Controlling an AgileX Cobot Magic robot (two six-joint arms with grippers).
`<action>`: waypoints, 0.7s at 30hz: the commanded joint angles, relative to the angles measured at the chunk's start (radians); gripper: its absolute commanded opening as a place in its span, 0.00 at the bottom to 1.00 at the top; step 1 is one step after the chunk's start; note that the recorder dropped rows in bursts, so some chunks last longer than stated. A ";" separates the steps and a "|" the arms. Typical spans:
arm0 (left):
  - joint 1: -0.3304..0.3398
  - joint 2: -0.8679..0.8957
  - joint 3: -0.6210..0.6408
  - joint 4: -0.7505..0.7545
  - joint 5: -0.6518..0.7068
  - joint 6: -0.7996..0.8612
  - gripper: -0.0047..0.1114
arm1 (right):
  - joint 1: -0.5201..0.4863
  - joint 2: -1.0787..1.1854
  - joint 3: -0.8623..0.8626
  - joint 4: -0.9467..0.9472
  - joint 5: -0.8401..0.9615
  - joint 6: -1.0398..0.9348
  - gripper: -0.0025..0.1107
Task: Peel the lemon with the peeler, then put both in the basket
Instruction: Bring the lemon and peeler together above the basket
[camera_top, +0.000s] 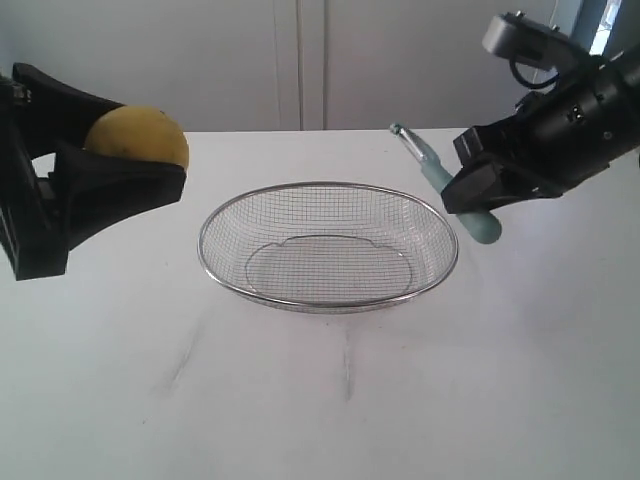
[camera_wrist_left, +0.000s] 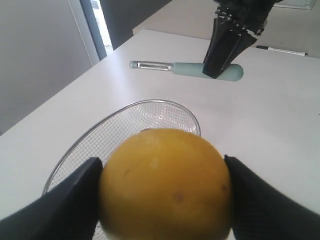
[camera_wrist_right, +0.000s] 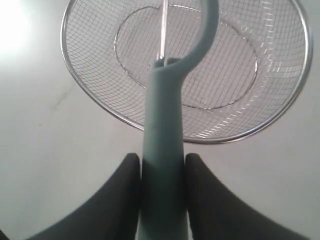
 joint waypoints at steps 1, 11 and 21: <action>-0.004 0.033 0.003 -0.036 -0.025 0.005 0.04 | 0.010 0.078 0.032 0.140 0.000 -0.082 0.02; -0.004 0.140 0.003 -0.060 -0.024 0.013 0.04 | 0.209 0.186 0.039 0.239 0.085 -0.135 0.02; -0.004 0.181 0.003 -0.143 0.037 0.175 0.04 | 0.286 0.194 0.039 0.273 0.100 -0.133 0.02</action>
